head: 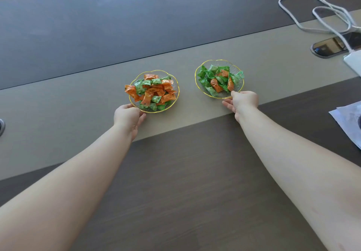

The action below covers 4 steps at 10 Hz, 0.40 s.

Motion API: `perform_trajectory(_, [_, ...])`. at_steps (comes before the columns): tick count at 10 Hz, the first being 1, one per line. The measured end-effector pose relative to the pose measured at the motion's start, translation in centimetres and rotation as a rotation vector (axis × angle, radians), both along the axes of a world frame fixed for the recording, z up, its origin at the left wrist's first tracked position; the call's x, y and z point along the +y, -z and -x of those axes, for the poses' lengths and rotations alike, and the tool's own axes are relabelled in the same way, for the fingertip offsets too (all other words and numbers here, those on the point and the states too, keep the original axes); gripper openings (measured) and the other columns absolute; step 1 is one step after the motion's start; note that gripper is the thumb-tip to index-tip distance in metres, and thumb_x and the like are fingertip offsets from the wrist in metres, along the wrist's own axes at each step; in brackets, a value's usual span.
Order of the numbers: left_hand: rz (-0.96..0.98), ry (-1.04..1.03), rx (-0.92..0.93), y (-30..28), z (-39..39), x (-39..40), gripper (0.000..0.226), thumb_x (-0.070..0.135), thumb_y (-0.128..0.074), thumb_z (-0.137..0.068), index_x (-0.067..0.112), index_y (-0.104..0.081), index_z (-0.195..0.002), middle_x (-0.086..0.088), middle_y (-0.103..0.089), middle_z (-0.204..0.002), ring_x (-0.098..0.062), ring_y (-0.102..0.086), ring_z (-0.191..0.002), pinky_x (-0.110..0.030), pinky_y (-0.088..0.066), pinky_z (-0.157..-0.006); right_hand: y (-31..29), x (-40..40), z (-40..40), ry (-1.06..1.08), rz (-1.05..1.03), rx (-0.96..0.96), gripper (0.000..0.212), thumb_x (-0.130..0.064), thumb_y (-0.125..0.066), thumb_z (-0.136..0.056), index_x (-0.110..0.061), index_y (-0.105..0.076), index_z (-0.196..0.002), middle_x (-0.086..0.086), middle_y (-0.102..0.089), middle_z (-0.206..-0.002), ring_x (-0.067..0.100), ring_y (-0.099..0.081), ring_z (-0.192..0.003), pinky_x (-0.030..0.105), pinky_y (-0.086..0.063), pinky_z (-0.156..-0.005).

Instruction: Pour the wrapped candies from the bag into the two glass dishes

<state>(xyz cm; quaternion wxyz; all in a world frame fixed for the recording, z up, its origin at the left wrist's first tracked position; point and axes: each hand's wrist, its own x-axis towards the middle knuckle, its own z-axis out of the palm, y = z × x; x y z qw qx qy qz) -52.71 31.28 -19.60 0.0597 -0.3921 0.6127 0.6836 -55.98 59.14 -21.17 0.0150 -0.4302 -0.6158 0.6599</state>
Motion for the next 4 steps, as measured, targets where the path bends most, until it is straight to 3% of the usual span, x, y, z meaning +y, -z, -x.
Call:
perform_trajectory(1, [0.046, 0.049, -0.001, -0.6, -0.4, 0.2, 0.029, -0.008, -0.045, -0.086, 0.017, -0.053, -0.073, -0.006, -0.064, -0.096, -0.022, -0.062, -0.103, -0.034, -0.051, -0.096, -0.2, 0.0, -0.2, -0.039, -0.035, -0.021, 0.031, -0.005, -0.057, -0.09, 0.005, -0.053, -0.119, 0.023, -0.062, -0.114, 0.019, -0.065, -0.061, 0.03, -0.059, -0.057])
perform_trajectory(2, [0.147, 0.106, -0.02, -0.4, -1.0, -0.4, 0.017, 0.0, -0.047, -0.082, 0.015, -0.052, -0.075, -0.008, -0.061, -0.092, -0.025, -0.061, -0.099, -0.041, -0.049, -0.101, -0.8, 0.1, -0.6, -0.056, -0.05, -0.028, 0.028, -0.01, -0.058, -0.091, 0.005, -0.056, -0.114, 0.021, -0.065, -0.107, 0.018, -0.064, -0.061, 0.031, -0.06, -0.062])
perform_trajectory(3, [0.347, 0.266, -0.019, -0.9, -2.2, -0.5, 0.023, 0.015, -0.05, -0.079, 0.013, -0.063, -0.097, -0.01, -0.065, -0.105, -0.029, -0.06, -0.101, -0.042, -0.049, -0.099, -1.1, 0.2, -1.1, -0.099, -0.08, -0.058, 0.019, -0.014, -0.054, -0.093, 0.002, -0.058, -0.102, 0.012, -0.062, -0.078, 0.02, -0.064, -0.06, 0.038, -0.06, -0.079])
perform_trajectory(4, [0.615, 0.432, -0.031, -1.1, -3.8, -0.5, 0.04, 0.019, -0.046, -0.09, 0.009, -0.052, -0.128, -0.006, -0.058, -0.131, -0.027, -0.053, -0.121, -0.035, -0.043, -0.098, -2.5, 1.1, -2.5, -0.186, -0.173, -0.09, 0.021, -0.009, -0.051, -0.092, 0.006, -0.057, -0.105, 0.016, -0.063, -0.08, 0.025, -0.065, -0.063, 0.035, -0.061, -0.07])
